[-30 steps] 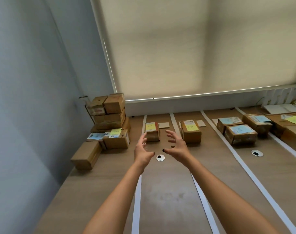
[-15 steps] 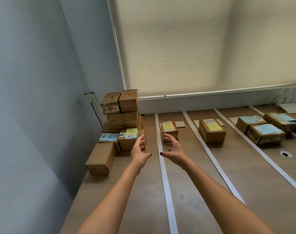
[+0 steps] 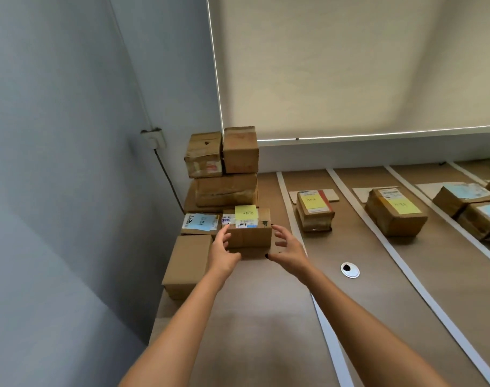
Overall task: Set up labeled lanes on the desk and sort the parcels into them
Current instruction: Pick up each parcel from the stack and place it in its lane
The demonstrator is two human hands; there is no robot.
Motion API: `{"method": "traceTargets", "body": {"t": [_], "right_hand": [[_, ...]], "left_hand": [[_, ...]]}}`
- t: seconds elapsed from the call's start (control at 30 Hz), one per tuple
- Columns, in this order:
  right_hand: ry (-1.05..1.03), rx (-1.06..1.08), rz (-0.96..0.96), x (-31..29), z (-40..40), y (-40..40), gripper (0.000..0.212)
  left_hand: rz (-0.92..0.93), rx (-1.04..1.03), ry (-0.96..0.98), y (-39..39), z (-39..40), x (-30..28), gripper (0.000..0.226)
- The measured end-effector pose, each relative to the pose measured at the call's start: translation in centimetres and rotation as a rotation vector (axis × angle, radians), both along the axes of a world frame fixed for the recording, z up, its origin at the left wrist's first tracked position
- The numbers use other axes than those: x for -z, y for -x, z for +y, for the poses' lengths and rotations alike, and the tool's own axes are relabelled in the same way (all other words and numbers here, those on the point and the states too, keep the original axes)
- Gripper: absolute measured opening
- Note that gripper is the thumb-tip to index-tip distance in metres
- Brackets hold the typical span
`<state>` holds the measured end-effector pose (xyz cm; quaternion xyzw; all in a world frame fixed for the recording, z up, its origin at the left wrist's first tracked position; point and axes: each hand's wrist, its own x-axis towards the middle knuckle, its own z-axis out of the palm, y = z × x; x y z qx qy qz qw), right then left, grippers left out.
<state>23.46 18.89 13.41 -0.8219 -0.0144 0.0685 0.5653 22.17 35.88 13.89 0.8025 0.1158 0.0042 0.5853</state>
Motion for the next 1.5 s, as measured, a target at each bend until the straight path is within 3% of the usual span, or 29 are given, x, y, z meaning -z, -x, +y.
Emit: {"method": "traceTargets", "body": {"t": [0.33,0.53,0.67,1.07,1.5], "right_hand": [[0.023,0.081,0.15,6.2,1.7,-10.1,0.081],[0.009,0.135,0.202,9.5,2.7,-13.3,0.097],[-0.019,0.162,0.206,10.7,3.1,-13.9,0.09],[-0.047,0.179,0.169,7.2,0.6,-9.3,0.084],[0.042,0.293,0.047,2.5,-6.6,-0.7,0.083]], "left_hand": [[0.1,-0.042,-0.063,-10.4,3.3,6.4,0.083],[0.136,-0.033,-0.214,-14.1,3.0,9.0,0.083],[0.154,-0.026,-0.205,-14.9,2.2,9.3,0.084],[0.063,-0.131,-0.037,-9.5,-0.2,5.8,0.088],[-0.003,-0.057,-0.079,-2.8,-7.3,2.5,0.078]]}}
